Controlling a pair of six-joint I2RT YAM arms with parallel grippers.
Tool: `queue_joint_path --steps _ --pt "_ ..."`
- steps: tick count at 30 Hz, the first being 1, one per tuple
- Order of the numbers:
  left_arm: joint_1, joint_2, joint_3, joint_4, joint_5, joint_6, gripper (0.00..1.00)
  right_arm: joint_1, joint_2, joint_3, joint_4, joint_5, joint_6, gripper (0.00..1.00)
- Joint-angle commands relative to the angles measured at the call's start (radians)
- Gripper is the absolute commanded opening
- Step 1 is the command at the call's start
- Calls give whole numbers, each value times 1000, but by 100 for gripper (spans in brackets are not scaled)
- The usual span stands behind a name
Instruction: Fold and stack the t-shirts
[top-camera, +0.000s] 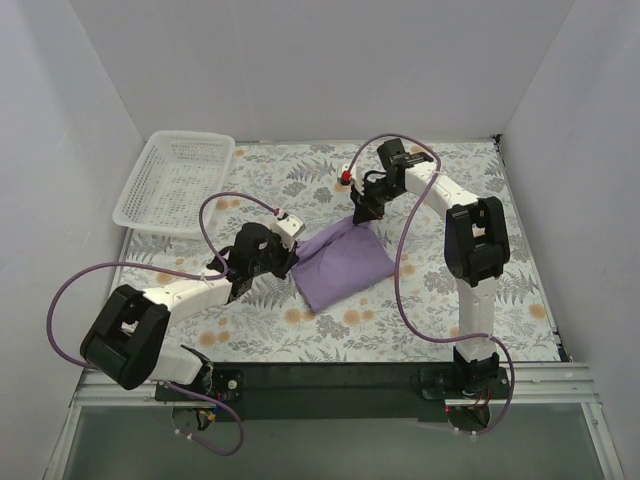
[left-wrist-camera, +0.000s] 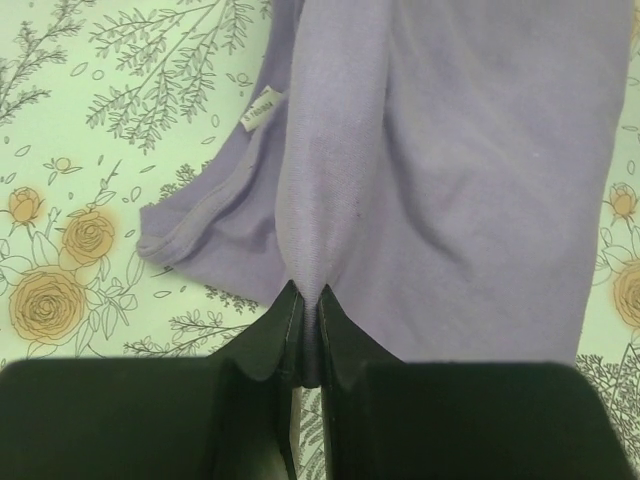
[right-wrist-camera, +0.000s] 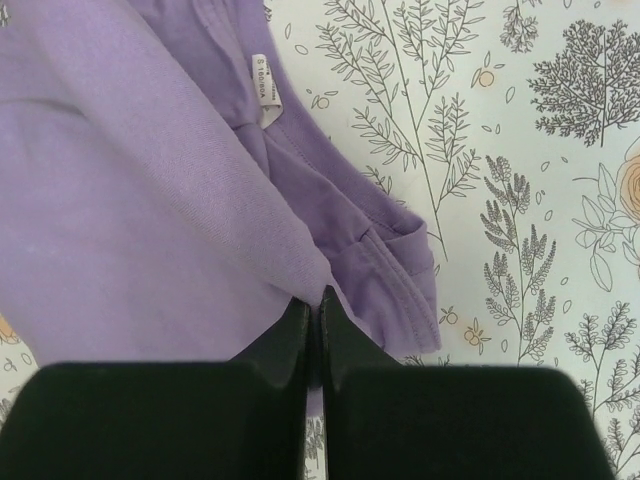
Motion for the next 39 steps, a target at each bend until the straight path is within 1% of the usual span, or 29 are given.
queue_joint_path --steps 1,5,12,13,14,15,16,17,18,19,20,21,22,23,25,26,27,28,29,30,31,33,34,35,36,37,39 --pt "27 0 19 56 0 -22 0 2 -4 57 43 15 88 1" --pt "36 20 19 85 -8 -19 0 2 6 58 69 36 120 1" --pt "56 102 83 74 -11 7 0 2 -14 23 120 91 172 1" --pt "67 124 91 74 -28 2 0 4 -19 9 135 101 215 5" --pt "73 135 98 77 -43 -7 0 2 -23 -3 194 136 255 9" --pt "79 145 109 77 -72 -43 4 4 -30 -12 224 154 298 24" --pt "88 171 158 62 -172 -83 12 2 -34 -17 252 173 396 38" --pt "94 188 193 34 -254 -125 43 7 -39 -37 326 256 469 48" --pt "102 210 245 -2 -306 -206 48 9 -60 -49 368 318 549 59" --pt "119 248 332 -79 -334 -232 51 12 -74 -61 399 370 652 62" --pt "126 260 376 -105 -403 -257 53 12 -91 -101 452 453 694 64" --pt "130 267 409 -152 -442 -310 60 12 -132 -124 482 508 782 71" --pt "139 273 440 -177 -477 -327 62 12 -152 -149 506 550 794 73" --pt "142 268 492 -190 -505 -344 63 9 -171 -167 519 550 791 75" --pt "151 232 517 -262 -491 -358 64 1 -237 -242 539 527 774 76" --pt "151 212 517 -282 -467 -354 63 -11 -258 -267 546 430 757 77" --pt "151 164 507 -318 -368 -346 63 -23 -295 -328 543 344 702 80" --pt "151 140 491 -338 -317 -332 62 -49 -315 -362 542 270 693 84" --pt "151 115 476 -358 -258 -331 62 -62 -330 -399 545 157 693 86" --pt "151 87 430 -380 -227 -341 62 -74 -341 -429 546 107 693 87" --pt "151 29 405 -421 -128 -350 62 -82 -350 -481 548 80 712 89" --pt "151 -40 306 -443 -91 -392 62 -97 -334 -519 552 72 755 89" --pt "153 -121 266 -446 -50 -404 62 -100 -327 -552 562 76 784 89" --pt "153 -161 232 -444 -33 -435 62 -103 -321 -565 584 94 797 89" --pt "153 -199 203 -440 -22 -446 62 -106 -307 -575 603 120 842 89" --pt "153 -271 145 -438 -2 -458 62 -105 -295 -574 611 147 863 88" --pt "154 -368 97 -447 6 -484 63 -105 -263 -553 611 199 907 88"
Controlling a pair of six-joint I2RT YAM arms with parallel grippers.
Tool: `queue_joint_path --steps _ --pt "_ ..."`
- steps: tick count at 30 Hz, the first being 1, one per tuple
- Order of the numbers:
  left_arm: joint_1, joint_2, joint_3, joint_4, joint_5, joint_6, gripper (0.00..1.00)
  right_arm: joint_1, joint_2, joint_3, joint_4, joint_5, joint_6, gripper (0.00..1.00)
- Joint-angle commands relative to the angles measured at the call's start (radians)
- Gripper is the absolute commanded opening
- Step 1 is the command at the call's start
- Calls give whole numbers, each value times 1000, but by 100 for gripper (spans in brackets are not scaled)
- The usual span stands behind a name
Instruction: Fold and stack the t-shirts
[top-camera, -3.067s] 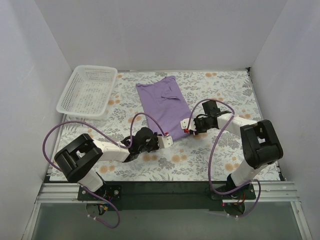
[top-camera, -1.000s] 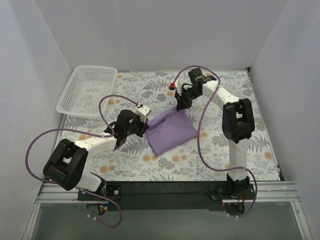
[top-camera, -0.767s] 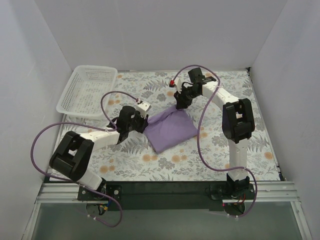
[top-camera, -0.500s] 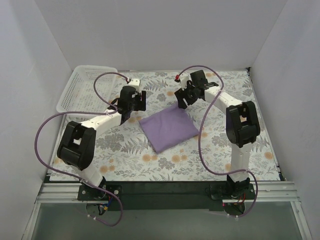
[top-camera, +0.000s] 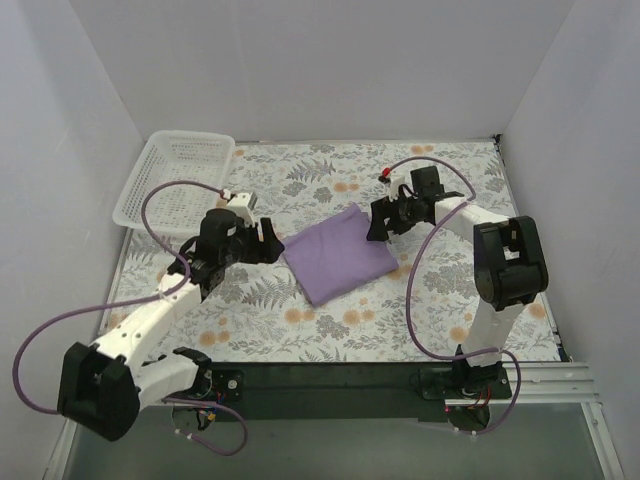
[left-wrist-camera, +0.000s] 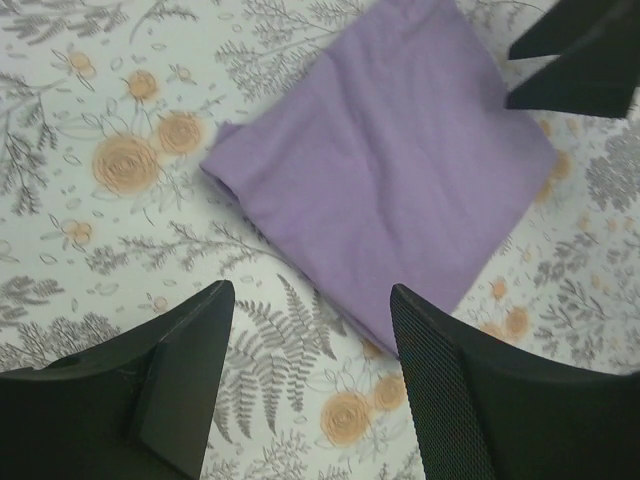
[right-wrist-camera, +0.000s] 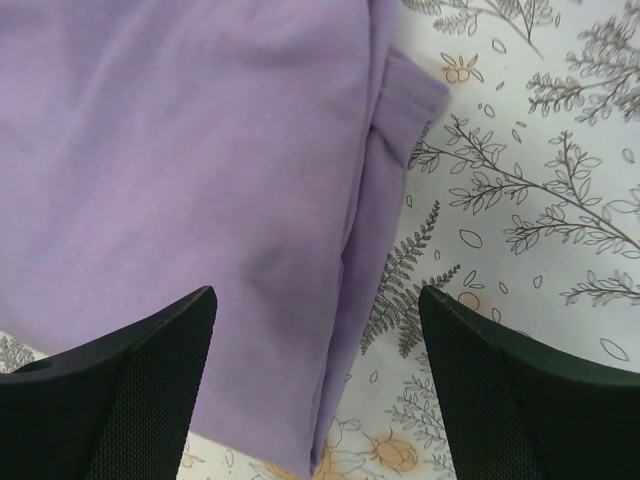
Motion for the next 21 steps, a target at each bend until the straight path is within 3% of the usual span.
queue_joint_path --steps 1,7,11,14,17,18,21 --pt "-2 -159 -98 -46 89 -69 63 4 39 18 55 33 110 88" --pt "0 -289 -166 -84 86 -89 63 5 90 -11 63 -3 115 84" --pt "0 -305 -141 -106 94 -76 63 5 109 -25 61 -93 128 72" --pt "-2 -326 -132 -141 74 -65 63 5 122 -28 55 -144 135 55" --pt "0 -368 -135 -158 57 -62 63 -10 126 23 3 -116 103 10" --pt "-2 -387 -141 -158 52 -63 63 -25 119 44 -12 -110 89 2" --pt "-2 -408 -146 -157 45 -65 64 -134 75 83 -57 -55 52 1"
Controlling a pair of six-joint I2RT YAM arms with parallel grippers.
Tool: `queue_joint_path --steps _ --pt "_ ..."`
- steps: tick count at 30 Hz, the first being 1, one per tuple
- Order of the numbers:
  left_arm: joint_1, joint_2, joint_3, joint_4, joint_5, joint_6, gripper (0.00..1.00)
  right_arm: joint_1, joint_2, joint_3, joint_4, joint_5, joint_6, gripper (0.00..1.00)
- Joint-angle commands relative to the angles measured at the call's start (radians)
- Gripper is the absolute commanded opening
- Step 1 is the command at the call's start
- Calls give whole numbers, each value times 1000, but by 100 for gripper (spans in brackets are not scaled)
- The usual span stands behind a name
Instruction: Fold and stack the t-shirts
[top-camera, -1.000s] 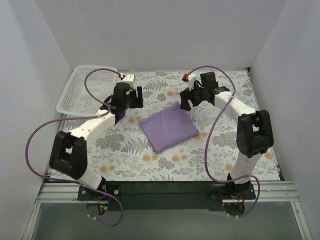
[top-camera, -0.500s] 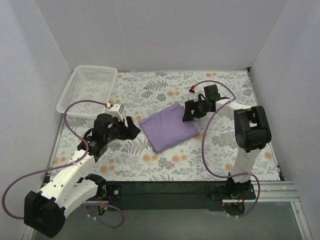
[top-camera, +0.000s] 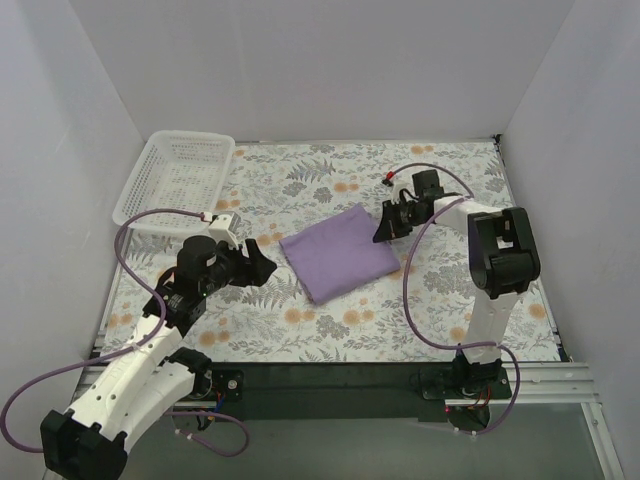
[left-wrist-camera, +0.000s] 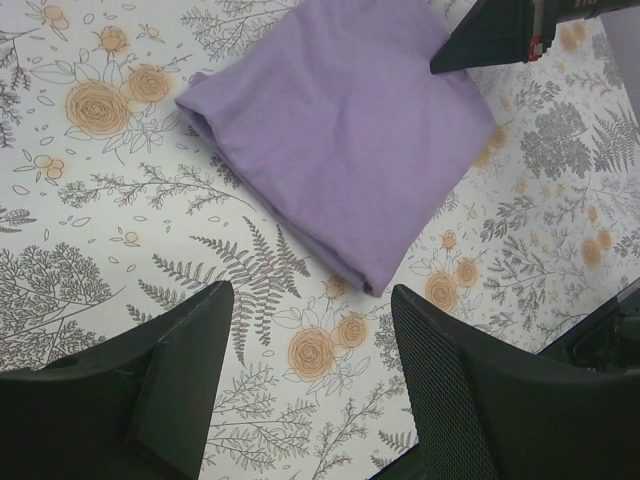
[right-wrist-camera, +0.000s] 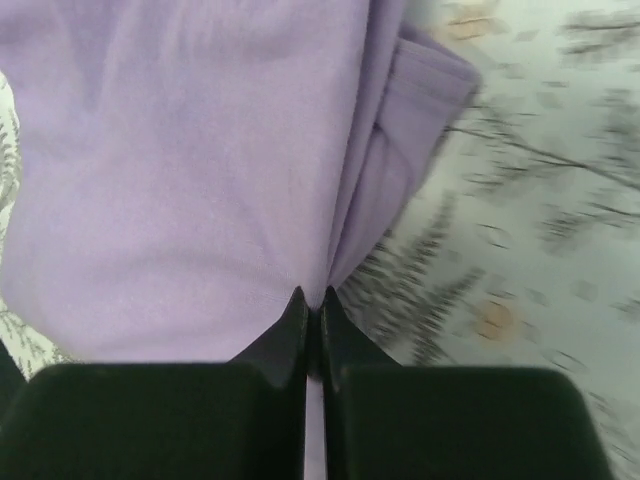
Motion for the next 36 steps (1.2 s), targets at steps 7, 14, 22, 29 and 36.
queue_joint_path --steps 7,14,22,29,36 --pt "-1 -36 7 -9 -13 15 64 -414 -21 184 -285 162 -248 1" --pt "-1 -39 3 -1 1 19 64 -548 61 376 -377 456 -381 21" --pt "0 -53 -2 7 1 22 64 -537 -63 366 -370 540 -482 64" --pt "-1 -71 1 5 -81 24 65 -459 -292 189 -370 525 -635 72" --pt "-1 -77 -4 42 -268 24 91 -467 -728 -111 -308 345 -554 87"
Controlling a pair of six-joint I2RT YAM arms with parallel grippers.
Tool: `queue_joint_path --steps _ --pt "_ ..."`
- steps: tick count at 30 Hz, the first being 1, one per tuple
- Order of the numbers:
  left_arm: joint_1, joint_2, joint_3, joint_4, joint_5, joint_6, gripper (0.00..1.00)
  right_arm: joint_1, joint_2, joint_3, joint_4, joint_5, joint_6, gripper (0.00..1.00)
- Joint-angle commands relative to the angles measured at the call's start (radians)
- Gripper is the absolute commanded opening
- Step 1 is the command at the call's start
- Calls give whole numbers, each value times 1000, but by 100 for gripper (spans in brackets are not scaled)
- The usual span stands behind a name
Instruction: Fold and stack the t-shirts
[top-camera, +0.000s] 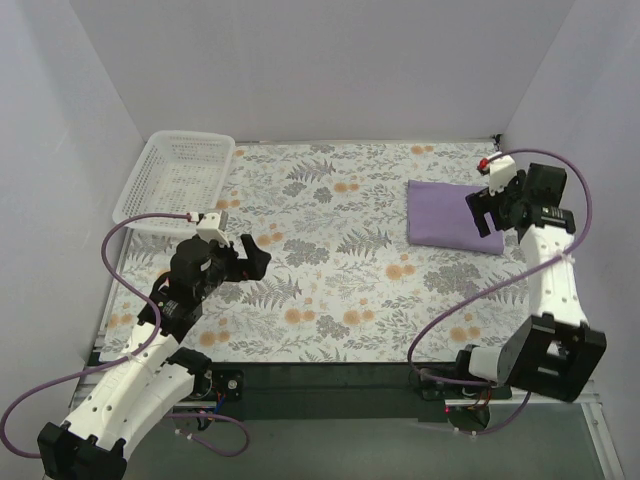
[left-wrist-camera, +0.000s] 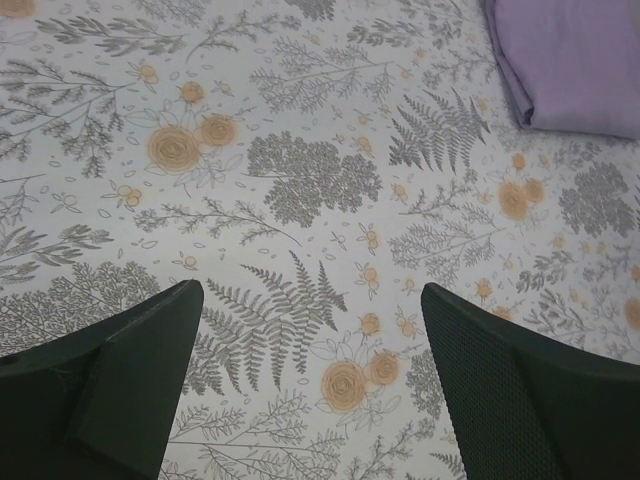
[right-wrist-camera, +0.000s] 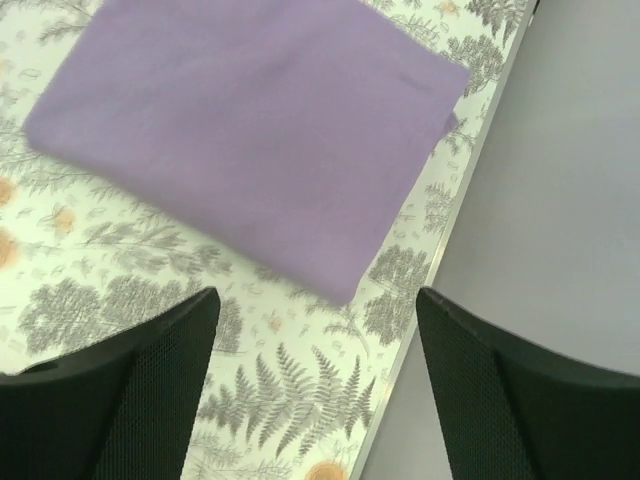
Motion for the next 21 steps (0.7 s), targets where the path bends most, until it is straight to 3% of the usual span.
queue_joint_path --steps 1,5,8,10,14,21 --pt "3 -1 -1 39 -147 9 96 -19 -221 -181 92 -110 52 94" --pt "68 15 11 26 -226 -5 98 -53 -486 -422 293 -54 290 98" --pt "121 1 10 28 -267 15 98 -64 -667 -543 309 -162 406 98" --pt "120 -4 7 28 -256 20 98 -62 -677 -569 321 -137 453 98" --pt "120 -24 1 31 -241 32 98 -62 -666 -589 358 107 672 98" --pt "120 -22 -1 34 -213 43 98 -61 -629 -585 355 212 692 98"
